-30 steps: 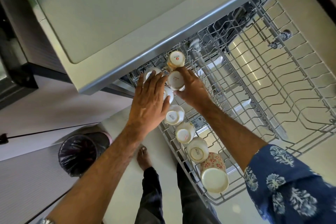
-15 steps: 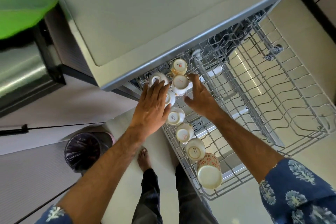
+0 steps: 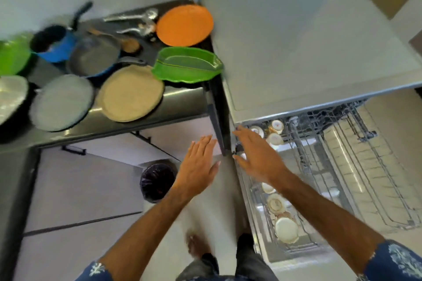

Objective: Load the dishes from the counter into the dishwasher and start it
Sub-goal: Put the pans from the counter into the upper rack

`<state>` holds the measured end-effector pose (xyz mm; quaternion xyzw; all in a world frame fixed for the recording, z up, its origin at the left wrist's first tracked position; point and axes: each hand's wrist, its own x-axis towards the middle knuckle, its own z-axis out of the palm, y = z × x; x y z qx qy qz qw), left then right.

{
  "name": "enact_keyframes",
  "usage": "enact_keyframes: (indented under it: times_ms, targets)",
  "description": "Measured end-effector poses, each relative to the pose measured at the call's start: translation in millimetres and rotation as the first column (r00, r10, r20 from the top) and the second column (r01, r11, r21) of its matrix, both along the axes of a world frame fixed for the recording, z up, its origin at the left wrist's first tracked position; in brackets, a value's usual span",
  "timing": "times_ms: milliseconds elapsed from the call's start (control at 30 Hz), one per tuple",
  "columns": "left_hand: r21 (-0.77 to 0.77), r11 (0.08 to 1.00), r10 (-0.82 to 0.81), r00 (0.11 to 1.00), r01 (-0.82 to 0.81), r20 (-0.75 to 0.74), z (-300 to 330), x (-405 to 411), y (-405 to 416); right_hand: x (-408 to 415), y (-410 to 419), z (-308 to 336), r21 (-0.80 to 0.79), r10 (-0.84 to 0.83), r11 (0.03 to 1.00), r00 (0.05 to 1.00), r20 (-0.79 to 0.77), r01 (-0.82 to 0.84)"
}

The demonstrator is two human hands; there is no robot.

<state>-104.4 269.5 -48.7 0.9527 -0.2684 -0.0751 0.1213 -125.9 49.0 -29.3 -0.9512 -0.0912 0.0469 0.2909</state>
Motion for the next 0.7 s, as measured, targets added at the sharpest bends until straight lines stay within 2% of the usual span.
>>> enact_keyframes:
  times_ms: [167, 367, 567, 700]
  targets:
    - [-0.056, 0.994, 0.103, 0.980, -0.094, 0.173, 49, 23, 87, 34, 81, 53, -0.120, 0.134, 0.985, 0.984, 0.113, -0.120]
    - [-0.094, 0.969, 0.246, 0.928, -0.228, 0.279, 98, 48, 195, 93, 176, 100, -0.188, 0.232, 0.961, 0.959, 0.165, -0.200]
    - [-0.191, 0.934, 0.340, 0.917, -0.303, 0.208, 116, 88, 271, 167, 230, 128, -0.212, 0.204, 0.961, 0.973, 0.107, -0.178]
    - [-0.251, 0.889, 0.420, 0.900, -0.383, 0.113, 117, 130, 292, 236, 246, 123, -0.299, 0.157, 0.945, 0.986, 0.047, -0.136]
